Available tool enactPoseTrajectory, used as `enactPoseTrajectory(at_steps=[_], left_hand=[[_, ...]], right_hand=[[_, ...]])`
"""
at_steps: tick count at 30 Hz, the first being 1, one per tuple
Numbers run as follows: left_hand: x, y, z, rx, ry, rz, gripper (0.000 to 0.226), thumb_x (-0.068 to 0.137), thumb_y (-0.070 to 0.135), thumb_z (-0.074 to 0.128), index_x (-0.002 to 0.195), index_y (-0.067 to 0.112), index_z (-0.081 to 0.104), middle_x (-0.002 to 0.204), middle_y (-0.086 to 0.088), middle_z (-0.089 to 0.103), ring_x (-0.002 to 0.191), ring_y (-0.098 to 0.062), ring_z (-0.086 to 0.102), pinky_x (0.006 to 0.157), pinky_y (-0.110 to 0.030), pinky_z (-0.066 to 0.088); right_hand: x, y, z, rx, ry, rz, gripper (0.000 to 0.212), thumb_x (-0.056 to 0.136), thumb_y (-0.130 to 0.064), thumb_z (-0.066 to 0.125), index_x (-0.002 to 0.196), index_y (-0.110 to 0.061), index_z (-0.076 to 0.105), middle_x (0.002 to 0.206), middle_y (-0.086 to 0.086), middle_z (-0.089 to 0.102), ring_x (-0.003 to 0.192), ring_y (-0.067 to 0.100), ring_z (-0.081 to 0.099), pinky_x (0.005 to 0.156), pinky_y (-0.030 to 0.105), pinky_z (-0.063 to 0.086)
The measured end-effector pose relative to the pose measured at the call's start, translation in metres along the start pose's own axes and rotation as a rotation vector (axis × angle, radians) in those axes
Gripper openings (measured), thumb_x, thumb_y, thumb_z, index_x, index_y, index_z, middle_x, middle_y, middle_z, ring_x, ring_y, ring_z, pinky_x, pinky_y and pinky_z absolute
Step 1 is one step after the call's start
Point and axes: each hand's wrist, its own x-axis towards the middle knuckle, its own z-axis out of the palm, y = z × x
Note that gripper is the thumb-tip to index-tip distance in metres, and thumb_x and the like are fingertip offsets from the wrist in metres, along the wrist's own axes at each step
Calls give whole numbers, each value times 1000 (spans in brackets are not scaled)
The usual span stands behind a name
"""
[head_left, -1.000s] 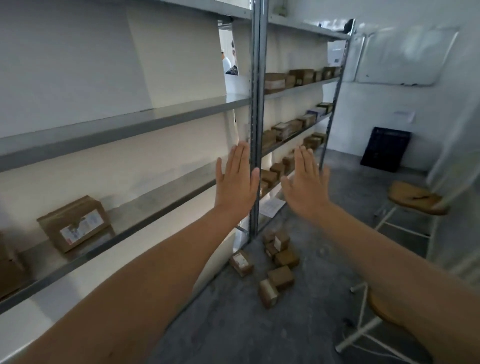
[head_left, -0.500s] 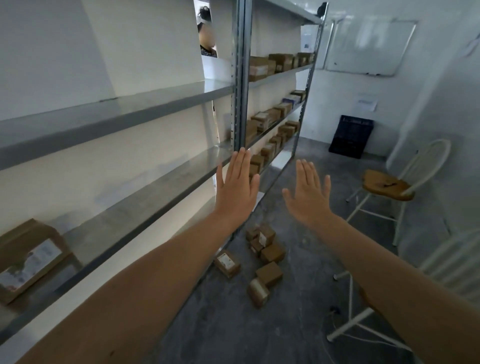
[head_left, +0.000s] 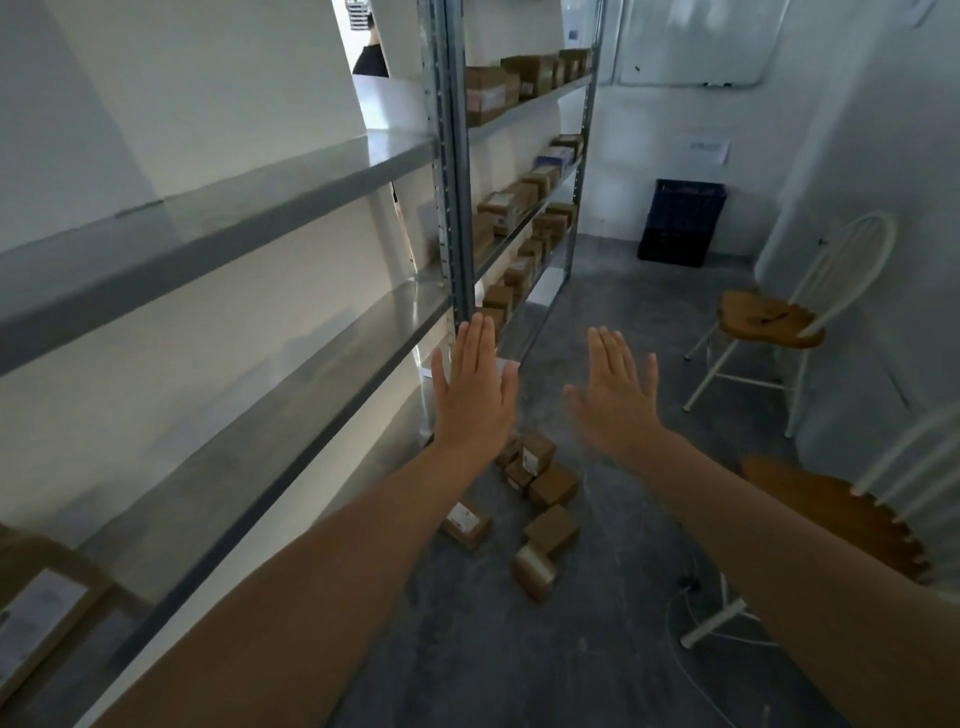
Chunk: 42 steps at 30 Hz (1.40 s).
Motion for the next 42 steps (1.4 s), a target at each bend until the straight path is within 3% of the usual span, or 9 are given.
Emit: enactPoseTrajectory(at_steps=[9,14,25,33,42], left_hand=[[57,37,63,66,32,-27,60,104,43,20,156,17,10,164,1,9,151,-12,1,118,-38,-9],[92,67,110,101,21,-104,60,104,45,20,156,17,12,164,1,11,151,-13,2,117,-37,-10],[135,126,208,78,-70,-131,59,105,46,23,157,23,7,165,5,6,150,-8,-5,117,-34,-14],[171,107,230,66,-58,-199,59,104,47,24,157,23,9,165,4,8,151,-12,-1,118,-36,-12],[231,29,262,112,-69,-245,60,104,48,25,156,21,15,164,3,13,152,-15,3,119,-38,-9]], right_hand=[[77,65,-4,-16,14,-115,74,100,-40,38,156,-14,-2,165,2,-4,150,16,-11,115,48,-15],[119,116,5,91,-47,-93,74,100,-38,39,156,-13,-2,165,3,-4,150,17,-10,114,47,-16],[170,239,47,88,-168,-49,74,99,-40,37,156,-13,-4,164,2,-6,150,16,-11,114,49,-15],[217,244,60,108,-217,-45,74,100,-39,37,156,-14,-5,164,0,-7,150,15,-13,115,49,-16],[293,202,101,70,-268,-134,75,99,-41,38,156,-16,-5,164,0,-7,150,15,-13,113,47,-17]])
